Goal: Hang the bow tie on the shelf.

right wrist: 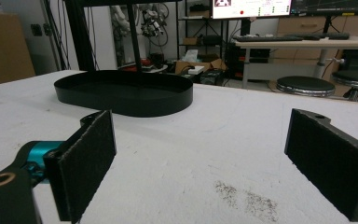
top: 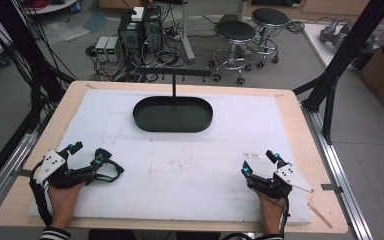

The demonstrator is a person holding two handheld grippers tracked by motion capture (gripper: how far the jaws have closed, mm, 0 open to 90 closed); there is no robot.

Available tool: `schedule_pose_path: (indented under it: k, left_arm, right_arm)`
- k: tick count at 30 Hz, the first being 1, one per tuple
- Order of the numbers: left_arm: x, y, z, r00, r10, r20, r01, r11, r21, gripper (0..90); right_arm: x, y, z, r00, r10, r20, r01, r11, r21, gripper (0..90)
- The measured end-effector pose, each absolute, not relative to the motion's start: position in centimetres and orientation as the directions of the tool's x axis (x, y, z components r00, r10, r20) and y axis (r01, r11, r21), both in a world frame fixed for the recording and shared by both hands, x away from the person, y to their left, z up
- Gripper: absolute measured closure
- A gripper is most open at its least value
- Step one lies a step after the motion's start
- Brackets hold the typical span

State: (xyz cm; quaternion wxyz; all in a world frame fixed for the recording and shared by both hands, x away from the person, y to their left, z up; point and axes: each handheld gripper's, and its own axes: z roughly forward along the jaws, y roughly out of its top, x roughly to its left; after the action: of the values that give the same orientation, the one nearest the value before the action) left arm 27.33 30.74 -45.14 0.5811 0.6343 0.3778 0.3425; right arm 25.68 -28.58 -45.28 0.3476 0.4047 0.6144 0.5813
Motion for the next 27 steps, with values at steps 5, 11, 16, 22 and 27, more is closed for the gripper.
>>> schedule_pose_path:
  k: [5, 11, 16, 22, 27]
  left_arm:
    - [27.32, 30.71, -45.14, 0.477, 0.879, -0.003, 0.082, -0.042, 0.996, 13.5]
    - [27.30, 30.68, -45.13, 0.480, 0.878, 0.004, 0.078, -0.047, 0.996, 13.6]
    - [27.33, 30.66, -45.12, 0.477, 0.879, 0.002, 0.080, -0.046, 0.996, 13.6]
    - [27.34, 30.72, -45.11, 0.476, 0.880, 0.002, 0.083, -0.047, 0.995, 13.6]
    - [27.36, 30.73, -45.11, 0.474, 0.881, -0.004, 0.084, -0.041, 0.996, 13.6]
  right_arm:
    - [25.70, -28.80, -45.30, -0.429, 0.901, 0.065, 0.094, -0.027, 0.995, 7.8]
    - [25.76, -28.81, -45.29, -0.431, 0.900, 0.059, 0.094, -0.020, 0.995, 7.7]
    - [25.75, -28.84, -45.28, -0.432, 0.899, 0.069, 0.098, -0.029, 0.995, 7.8]
    - [25.75, -28.81, -45.29, -0.428, 0.901, 0.066, 0.097, -0.027, 0.995, 7.8]
    - [25.73, -28.83, -45.29, -0.427, 0.901, 0.073, 0.102, -0.032, 0.994, 7.8]
